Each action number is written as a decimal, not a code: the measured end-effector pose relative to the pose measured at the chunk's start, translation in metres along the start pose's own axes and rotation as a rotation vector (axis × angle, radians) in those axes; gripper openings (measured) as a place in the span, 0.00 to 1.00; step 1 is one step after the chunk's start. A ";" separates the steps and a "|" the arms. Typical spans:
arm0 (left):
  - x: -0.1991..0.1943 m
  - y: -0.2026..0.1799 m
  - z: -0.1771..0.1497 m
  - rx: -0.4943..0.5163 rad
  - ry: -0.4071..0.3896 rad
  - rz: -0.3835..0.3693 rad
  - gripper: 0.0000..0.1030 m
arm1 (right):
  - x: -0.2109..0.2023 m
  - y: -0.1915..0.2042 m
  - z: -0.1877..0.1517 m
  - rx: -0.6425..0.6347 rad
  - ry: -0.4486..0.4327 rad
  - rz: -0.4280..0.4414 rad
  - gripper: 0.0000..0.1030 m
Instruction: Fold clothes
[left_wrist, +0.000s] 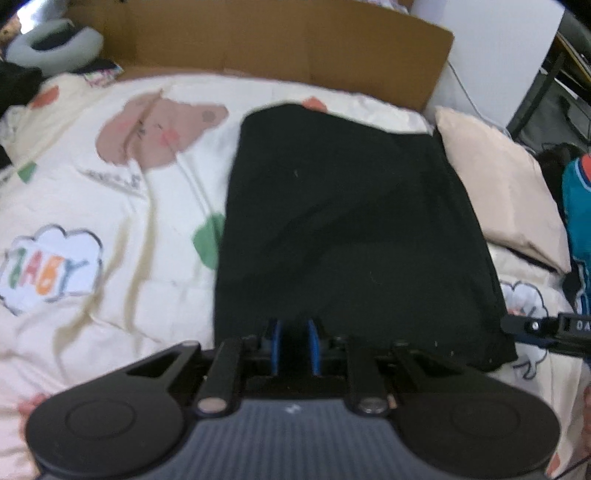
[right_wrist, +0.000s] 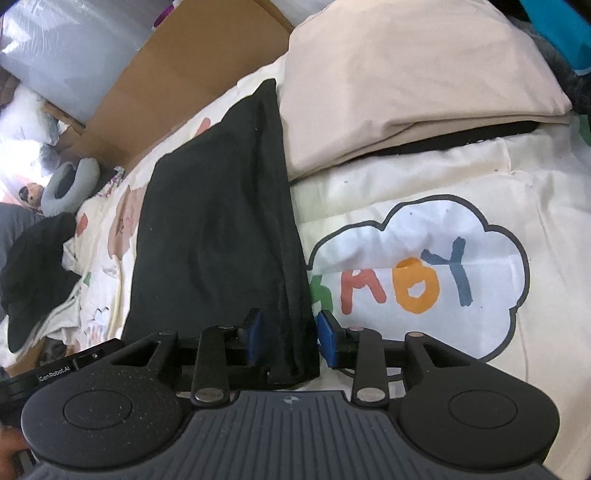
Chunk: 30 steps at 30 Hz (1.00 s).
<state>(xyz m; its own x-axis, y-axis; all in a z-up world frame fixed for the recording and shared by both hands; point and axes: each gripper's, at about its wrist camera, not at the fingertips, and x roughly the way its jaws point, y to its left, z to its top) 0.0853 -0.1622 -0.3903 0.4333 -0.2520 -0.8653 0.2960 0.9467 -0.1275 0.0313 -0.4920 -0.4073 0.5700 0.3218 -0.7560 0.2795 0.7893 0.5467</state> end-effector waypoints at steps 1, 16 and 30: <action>0.003 0.001 -0.004 0.000 0.015 0.000 0.17 | 0.002 -0.001 -0.001 -0.003 0.007 -0.005 0.33; 0.016 0.033 -0.024 0.037 0.097 0.078 0.02 | -0.023 -0.024 -0.027 0.055 0.051 0.010 0.31; -0.005 0.056 -0.014 -0.081 0.072 0.034 0.41 | -0.012 -0.016 -0.012 0.066 0.023 0.069 0.33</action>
<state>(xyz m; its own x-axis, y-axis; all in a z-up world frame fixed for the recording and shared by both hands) 0.0876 -0.1054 -0.3998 0.3791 -0.2077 -0.9017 0.2108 0.9682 -0.1344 0.0108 -0.5027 -0.4114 0.5721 0.3871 -0.7231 0.2908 0.7286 0.6201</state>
